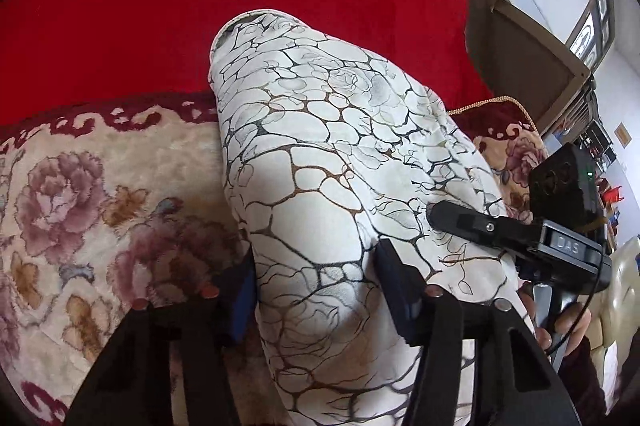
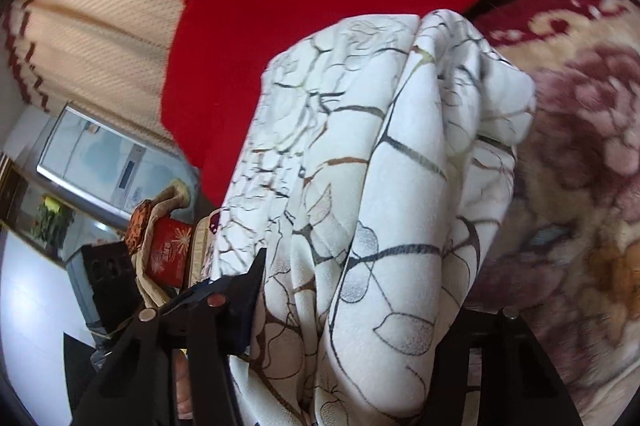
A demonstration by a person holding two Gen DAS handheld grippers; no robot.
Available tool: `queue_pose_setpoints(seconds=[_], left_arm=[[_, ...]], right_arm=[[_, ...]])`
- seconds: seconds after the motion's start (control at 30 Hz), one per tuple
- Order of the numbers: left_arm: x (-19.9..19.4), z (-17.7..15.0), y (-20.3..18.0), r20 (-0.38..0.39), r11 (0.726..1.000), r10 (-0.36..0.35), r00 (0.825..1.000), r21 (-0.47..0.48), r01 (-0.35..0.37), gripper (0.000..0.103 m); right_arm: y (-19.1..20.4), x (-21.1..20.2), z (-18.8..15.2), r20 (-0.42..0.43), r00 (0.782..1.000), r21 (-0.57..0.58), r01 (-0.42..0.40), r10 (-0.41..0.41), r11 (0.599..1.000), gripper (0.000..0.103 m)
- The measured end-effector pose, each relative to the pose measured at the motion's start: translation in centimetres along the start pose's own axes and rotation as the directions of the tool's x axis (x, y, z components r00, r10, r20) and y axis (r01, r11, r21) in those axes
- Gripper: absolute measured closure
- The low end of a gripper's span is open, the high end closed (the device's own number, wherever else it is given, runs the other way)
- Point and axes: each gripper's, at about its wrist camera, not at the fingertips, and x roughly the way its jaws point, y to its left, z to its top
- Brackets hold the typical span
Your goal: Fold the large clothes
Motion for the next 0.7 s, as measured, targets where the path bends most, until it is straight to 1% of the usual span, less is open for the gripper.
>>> queue_pose_setpoints(seconds=[0.1,0.17,0.23,0.3,0.33,0.37,0.47,0.53,0.57,0.6,0.63,0.67,0.7], left_arm=[[-0.9,-0.1,0.7,-0.004,1.000,-0.008,1.000,-0.024,0.008,0.051],[-1.7,-0.2,0.9,0.001,0.999,-0.006,1.000,-0.042,0.006,0.051],[-3.0,0.0,1.2,0.025,0.999,0.014,1.000,-0.041,-0.013,0.051],[-4.5,0.2,1.5,0.054,0.999,0.029,0.998,-0.045,-0.026,0.051],[-5.4,0.4,1.6,0.070,0.998,0.040,0.997,-0.044,-0.037,0.051],[-6.6,0.6,1.7,0.093,0.997,0.069,0.993,-0.031,-0.067,0.051],[-8.8,0.7,2.4,0.124,0.993,0.116,0.985,-0.022,-0.114,0.051],[-9.1,0.4,2.8,0.132,0.989,0.148,0.980,-0.023,-0.147,0.051],[-8.5,-0.1,3.2,0.116,0.981,0.192,0.974,-0.015,-0.192,0.051],[-7.7,-0.4,3.7,0.092,0.978,0.211,0.973,-0.018,-0.210,0.051],[-6.1,-1.2,4.5,0.034,0.971,0.238,0.971,-0.030,-0.237,0.051],[-4.5,-2.0,5.2,-0.019,0.958,0.286,0.958,-0.027,-0.287,0.051],[-3.5,-2.8,5.7,-0.042,0.948,0.317,0.948,-0.013,-0.317,0.049]], right_arm=[[1.5,-0.2,-0.2,0.029,0.999,-0.017,-0.033,0.033,0.999,0.044],[2.2,-0.5,-0.3,0.051,0.996,-0.016,-0.072,0.073,0.997,0.045],[3.0,-0.5,-0.4,0.064,0.991,-0.019,-0.116,0.117,0.993,0.045],[3.9,-0.2,-0.9,0.060,0.988,-0.028,-0.140,0.141,0.990,0.046],[4.5,0.1,-1.2,0.057,0.987,-0.033,-0.149,0.151,0.988,0.046],[5.0,0.3,-1.5,0.057,0.985,-0.041,-0.163,0.165,0.986,0.046],[7.1,1.0,-2.2,0.055,0.978,-0.090,-0.196,0.201,0.977,0.047],[7.1,2.0,-2.5,0.040,0.974,-0.072,-0.220,0.223,0.973,0.047],[6.8,2.6,-2.6,0.029,0.977,-0.057,-0.210,0.212,0.976,0.048],[6.3,3.5,-2.7,0.012,0.985,-0.033,-0.174,0.175,0.984,0.048],[5.5,4.6,-2.8,-0.020,0.992,-0.002,-0.129,0.128,0.992,0.048],[4.5,5.7,-2.9,-0.066,0.994,0.040,-0.084,0.087,0.996,0.048],[3.2,6.5,-3.2,-0.103,0.992,0.094,-0.061,0.071,0.994,0.048]])
